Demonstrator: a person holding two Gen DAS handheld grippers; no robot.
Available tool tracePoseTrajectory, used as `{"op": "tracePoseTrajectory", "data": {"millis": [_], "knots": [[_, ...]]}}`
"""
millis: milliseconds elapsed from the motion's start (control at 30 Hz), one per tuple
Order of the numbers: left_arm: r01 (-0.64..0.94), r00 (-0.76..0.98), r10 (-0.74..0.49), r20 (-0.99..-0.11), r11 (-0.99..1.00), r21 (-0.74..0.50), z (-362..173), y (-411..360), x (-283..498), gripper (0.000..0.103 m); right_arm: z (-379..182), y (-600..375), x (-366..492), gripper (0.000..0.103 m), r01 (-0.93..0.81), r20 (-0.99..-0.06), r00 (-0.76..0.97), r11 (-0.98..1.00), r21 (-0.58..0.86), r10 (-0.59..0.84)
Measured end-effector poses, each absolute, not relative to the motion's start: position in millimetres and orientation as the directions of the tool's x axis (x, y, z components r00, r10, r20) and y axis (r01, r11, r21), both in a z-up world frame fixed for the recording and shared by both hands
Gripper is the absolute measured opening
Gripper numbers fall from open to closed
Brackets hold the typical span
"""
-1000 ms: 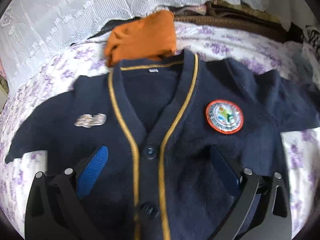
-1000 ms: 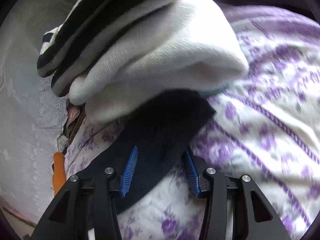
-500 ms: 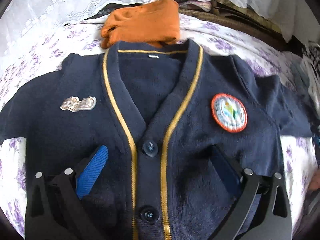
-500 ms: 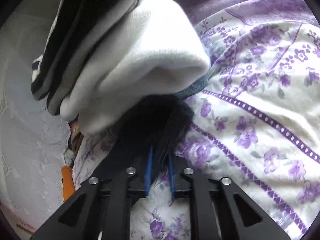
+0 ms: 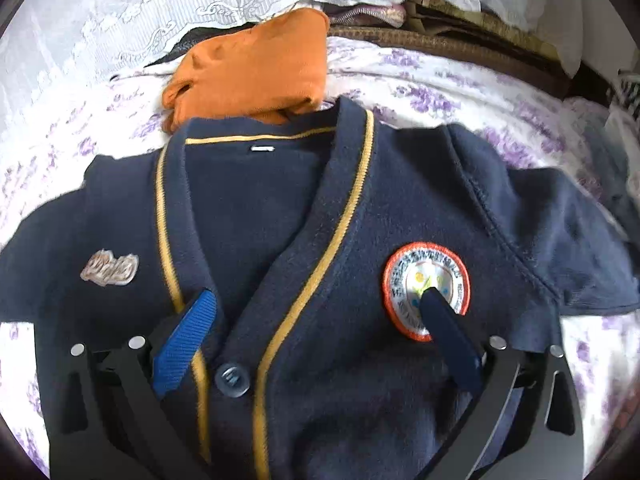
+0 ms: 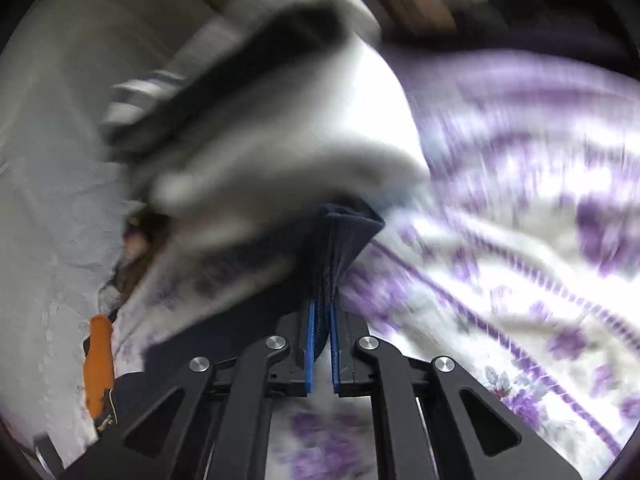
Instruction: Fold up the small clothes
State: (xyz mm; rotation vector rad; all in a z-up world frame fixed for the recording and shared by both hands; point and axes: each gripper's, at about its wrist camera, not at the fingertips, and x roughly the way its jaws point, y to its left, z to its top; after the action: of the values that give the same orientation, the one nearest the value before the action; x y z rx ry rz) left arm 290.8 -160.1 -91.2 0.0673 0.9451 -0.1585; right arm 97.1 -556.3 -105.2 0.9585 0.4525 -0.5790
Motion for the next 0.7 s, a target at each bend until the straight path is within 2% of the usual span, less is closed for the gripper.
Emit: {"op": "tracePoseTrajectory", "data": {"millis": [100, 233, 333, 400, 467, 533, 567, 633, 700], "knots": [[0.18, 0.578, -0.142, -0.804, 0.983, -0.045, -76, -138, 274, 0.099, -106, -557, 92, 0.006, 0.631, -0.588, 0.769, 0.445, 0.636, -0.25], [0.153, 0.607, -0.111, -0.787, 0.988, -0.022, -54, -83, 255, 0.099, -94, -544, 97, 0.007, 0.623, -0.558, 0.775, 0.506, 0.596, -0.297], [0.108, 0.605, -0.015, -0.796, 0.992, 0.064, -54, -31, 244, 0.099, -82, -530, 100, 0.007, 0.615, -0.535, 0.778, 0.578, 0.537, -0.33], [0.055, 0.628, 0.077, -0.774, 0.988, 0.143, -61, 7, 229, 0.099, -74, -523, 101, 0.007, 0.604, -0.516, 0.784, 0.615, 0.508, -0.344], [0.0, 0.653, 0.129, -0.747, 0.985, 0.17, -70, 48, 214, 0.099, -69, -516, 102, 0.007, 0.591, -0.501, 0.791, 0.649, 0.478, -0.351], [-0.101, 0.639, 0.144, -0.756, 0.989, 0.103, -84, 94, 207, 0.099, -64, -510, 110, 0.007, 0.585, -0.501, 0.791, 0.672, 0.453, -0.351], [-0.148, 0.589, 0.06, -0.806, 0.988, -0.035, -88, 117, 214, 0.099, -62, -506, 114, 0.007, 0.587, -0.502, 0.788, 0.681, 0.438, -0.356], [-0.165, 0.588, -0.044, -0.808, 0.971, -0.173, -86, 138, 223, 0.099, -55, -498, 121, 0.007, 0.584, -0.506, 0.784, 0.701, 0.409, -0.358], [-0.166, 0.574, -0.017, -0.819, 0.976, -0.137, -92, 137, 233, 0.099, -48, -490, 126, 0.007, 0.578, -0.513, 0.784, 0.713, 0.397, -0.35]]}}
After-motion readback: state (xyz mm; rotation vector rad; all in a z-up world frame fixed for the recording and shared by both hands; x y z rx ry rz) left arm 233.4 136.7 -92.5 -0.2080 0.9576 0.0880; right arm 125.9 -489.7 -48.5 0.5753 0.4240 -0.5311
